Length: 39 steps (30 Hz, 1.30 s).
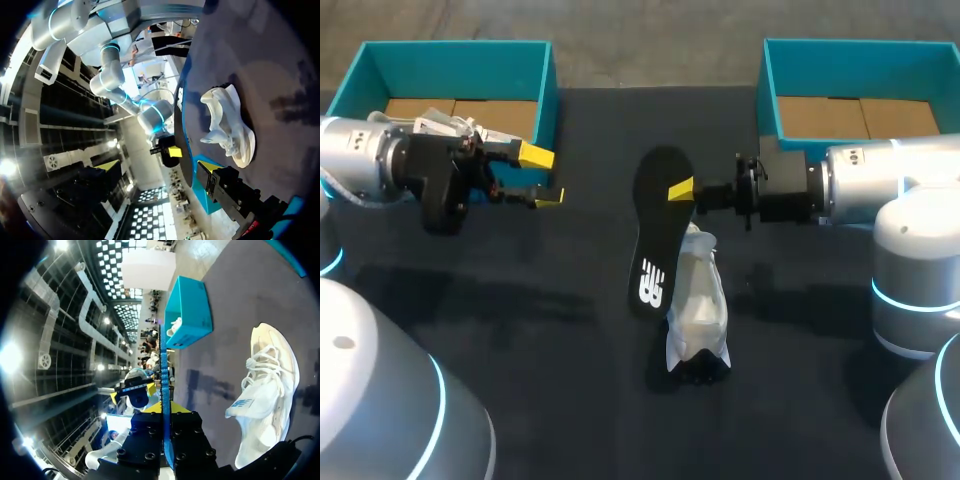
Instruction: Take the shoe out of the shoebox, open the shoe tongue, remove and reinsert the insole, then place the shoe into the shoebox
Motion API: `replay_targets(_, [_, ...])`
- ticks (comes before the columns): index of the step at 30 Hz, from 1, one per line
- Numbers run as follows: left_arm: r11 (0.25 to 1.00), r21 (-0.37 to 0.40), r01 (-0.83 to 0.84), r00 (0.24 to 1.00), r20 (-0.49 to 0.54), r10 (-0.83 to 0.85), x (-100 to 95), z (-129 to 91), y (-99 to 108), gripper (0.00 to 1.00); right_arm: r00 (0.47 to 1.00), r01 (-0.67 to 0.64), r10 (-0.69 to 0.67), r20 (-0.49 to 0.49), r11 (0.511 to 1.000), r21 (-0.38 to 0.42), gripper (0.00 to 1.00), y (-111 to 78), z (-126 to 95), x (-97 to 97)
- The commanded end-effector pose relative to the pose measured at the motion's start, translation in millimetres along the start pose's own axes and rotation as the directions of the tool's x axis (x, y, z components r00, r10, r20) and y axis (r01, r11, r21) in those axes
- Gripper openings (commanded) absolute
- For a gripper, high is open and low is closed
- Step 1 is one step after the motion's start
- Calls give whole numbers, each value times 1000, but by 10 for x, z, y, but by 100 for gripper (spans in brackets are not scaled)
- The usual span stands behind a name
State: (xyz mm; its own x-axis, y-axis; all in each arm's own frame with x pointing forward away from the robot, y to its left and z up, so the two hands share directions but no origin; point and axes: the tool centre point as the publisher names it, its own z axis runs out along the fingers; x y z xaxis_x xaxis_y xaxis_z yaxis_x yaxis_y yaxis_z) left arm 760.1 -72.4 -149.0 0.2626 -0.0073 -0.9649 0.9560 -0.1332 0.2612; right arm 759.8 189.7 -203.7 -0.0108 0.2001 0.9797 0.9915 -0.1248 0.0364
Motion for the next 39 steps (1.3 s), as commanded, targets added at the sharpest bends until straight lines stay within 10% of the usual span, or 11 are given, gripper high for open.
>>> replay_targets(1, [1000,16,-15,1000,-10,16,58,62,10,100,1000,-1,1,4,1000,0,0,2,19,6])
replay_targets(30, [997,-30,72,997,29,-72,490,938,149,100,1000,-1,1,4,1000,0,0,2,19,6])
replay_targets(39, [997,-24,80,996,28,-79,563,1065,208,51,1000,-1,1,4,1000,0,0,2,19,6])
